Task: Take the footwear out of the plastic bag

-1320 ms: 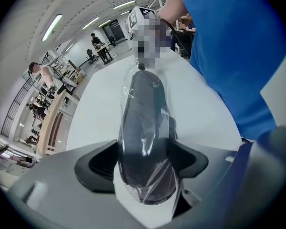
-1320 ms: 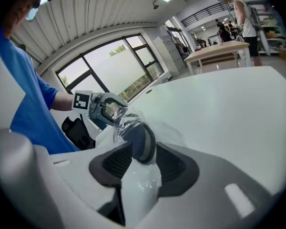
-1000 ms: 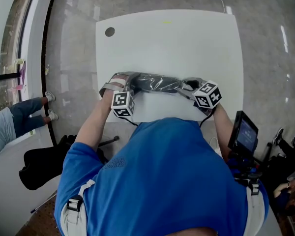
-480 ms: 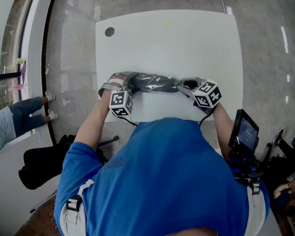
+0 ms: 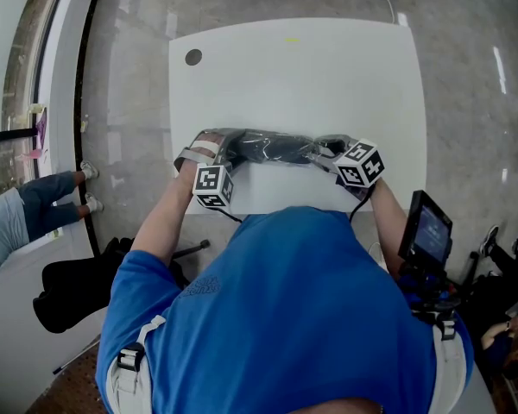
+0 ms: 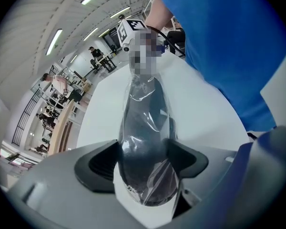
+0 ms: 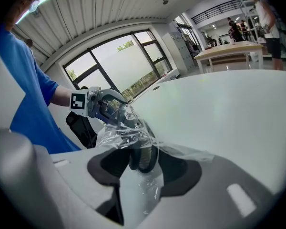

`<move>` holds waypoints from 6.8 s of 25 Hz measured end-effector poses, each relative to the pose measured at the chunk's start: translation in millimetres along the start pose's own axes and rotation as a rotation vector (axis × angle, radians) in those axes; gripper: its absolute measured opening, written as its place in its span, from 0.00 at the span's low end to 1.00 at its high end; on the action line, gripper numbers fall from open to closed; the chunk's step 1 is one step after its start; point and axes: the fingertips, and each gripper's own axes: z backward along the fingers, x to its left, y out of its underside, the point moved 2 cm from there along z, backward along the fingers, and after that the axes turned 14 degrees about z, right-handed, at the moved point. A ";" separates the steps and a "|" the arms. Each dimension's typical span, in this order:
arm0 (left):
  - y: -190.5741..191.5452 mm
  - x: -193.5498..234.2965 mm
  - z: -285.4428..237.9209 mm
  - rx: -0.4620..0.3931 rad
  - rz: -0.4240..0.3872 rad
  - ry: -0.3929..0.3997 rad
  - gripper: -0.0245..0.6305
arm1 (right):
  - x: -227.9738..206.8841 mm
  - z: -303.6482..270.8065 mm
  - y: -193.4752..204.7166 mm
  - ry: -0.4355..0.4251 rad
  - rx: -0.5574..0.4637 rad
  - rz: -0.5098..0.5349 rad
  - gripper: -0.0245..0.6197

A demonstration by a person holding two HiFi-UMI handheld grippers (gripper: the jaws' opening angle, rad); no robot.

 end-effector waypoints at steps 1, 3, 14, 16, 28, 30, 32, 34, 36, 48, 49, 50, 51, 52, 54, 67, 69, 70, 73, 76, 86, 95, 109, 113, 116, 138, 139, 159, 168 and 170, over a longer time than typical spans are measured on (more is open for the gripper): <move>-1.3 -0.1 0.7 -0.003 0.004 0.002 0.56 | -0.2 -1.2 -0.2 -0.002 0.002 0.000 0.32; -1.0 0.6 0.3 -0.004 0.010 0.001 0.56 | -1.3 -2.7 0.7 0.003 0.016 -0.001 0.31; 8.8 8.6 -12.2 0.017 0.018 0.019 0.57 | -9.8 15.8 5.8 0.002 0.019 -0.048 0.17; 12.1 10.0 -15.5 0.027 0.015 0.023 0.57 | -13.8 23.8 10.5 0.004 0.019 -0.057 0.17; 17.4 11.9 -28.6 0.047 -0.027 0.017 0.44 | -31.0 59.9 42.6 0.050 0.027 -0.080 0.17; 17.5 11.5 -29.3 0.046 -0.040 0.011 0.42 | -30.5 59.7 41.5 0.053 0.032 -0.051 0.18; 18.0 10.7 -29.6 0.045 -0.055 0.003 0.40 | -29.1 59.2 39.9 0.043 0.045 -0.016 0.20; 18.0 9.7 -29.1 0.044 -0.064 -0.005 0.40 | -28.7 58.0 39.9 0.026 0.054 0.000 0.22; 18.0 8.8 -28.8 0.041 -0.073 -0.016 0.40 | -29.5 56.1 40.0 0.011 0.054 -0.004 0.26; 19.1 3.4 -30.6 0.034 -0.077 -0.046 0.39 | -26.9 40.3 52.5 -0.041 0.165 -0.018 0.24; 19.9 4.0 -30.6 0.032 -0.075 -0.046 0.39 | -26.8 40.9 52.9 -0.042 0.166 -0.023 0.23; 20.5 4.4 -30.1 0.031 -0.072 -0.043 0.39 | -26.7 42.2 53.0 -0.045 0.164 -0.029 0.22; 20.9 4.9 -29.4 0.031 -0.069 -0.038 0.38 | -26.8 44.0 53.2 -0.047 0.163 -0.033 0.22; 21.9 5.8 -28.7 0.033 -0.066 -0.034 0.38 | -27.6 46.5 53.9 -0.047 0.162 -0.037 0.21; 26.2 8.9 -29.0 0.040 -0.063 -0.034 0.37 | -30.5 53.5 57.2 -0.043 0.162 -0.047 0.21; 45.7 26.4 -42.5 0.070 -0.029 -0.035 0.37 | -44.9 91.3 85.1 0.018 0.143 -0.136 0.19; 47.0 26.7 -44.7 0.071 -0.020 -0.031 0.37 | -44.7 93.9 87.3 0.022 0.132 -0.145 0.19; 48.0 26.7 -46.1 0.073 -0.015 -0.029 0.37 | -44.9 96.0 89.1 0.026 0.127 -0.151 0.18; 51.9 27.6 -51.8 0.082 -0.001 -0.025 0.36 | -45.2 105.5 97.0 0.042 0.104 -0.177 0.18; 54.7 28.2 -58.8 0.089 0.015 -0.019 0.36 | -44.3 119.0 109.9 0.074 0.075 -0.220 0.17; 44.1 24.4 -45.6 0.089 0.044 0.011 0.36 | 7.3 178.5 142.9 0.241 -0.105 -0.430 0.16; 47.2 25.6 -50.8 0.101 0.080 0.028 0.36 | 25.0 200.9 177.3 0.376 -0.324 -0.630 0.15; 42.6 29.4 -34.8 0.080 0.218 0.034 0.56 | 3.8 190.8 178.9 0.432 -0.542 -0.851 0.15; 38.3 30.3 -29.0 0.047 0.235 0.046 0.63 | 2.7 183.8 178.5 0.471 -0.509 -0.875 0.15; 35.4 34.9 -22.4 0.020 0.242 0.040 0.64 | 2.1 180.1 178.8 0.502 -0.479 -0.878 0.16; -26.6 55.1 27.3 -0.320 0.416 -0.091 0.61 | 1.8 198.7 187.7 0.778 -0.289 -0.814 0.33; -26.7 52.0 35.2 -0.340 0.423 -0.095 0.59 | 9.5 200.2 182.4 0.796 -0.288 -0.793 0.33; -88.2 -13.3 108.8 -0.685 0.543 -0.254 0.05 | 84.8 209.2 8.0 1.193 -0.075 0.250 0.25; -150.6 -86.5 120.0 -0.714 0.664 -0.300 0.05 | 148.8 212.2 -6.1 1.050 -0.249 0.347 0.10; -163.2 -107.1 123.5 -0.728 0.675 -0.309 0.05 | 166.9 213.4 0.9 1.017 -0.281 0.359 0.07</move>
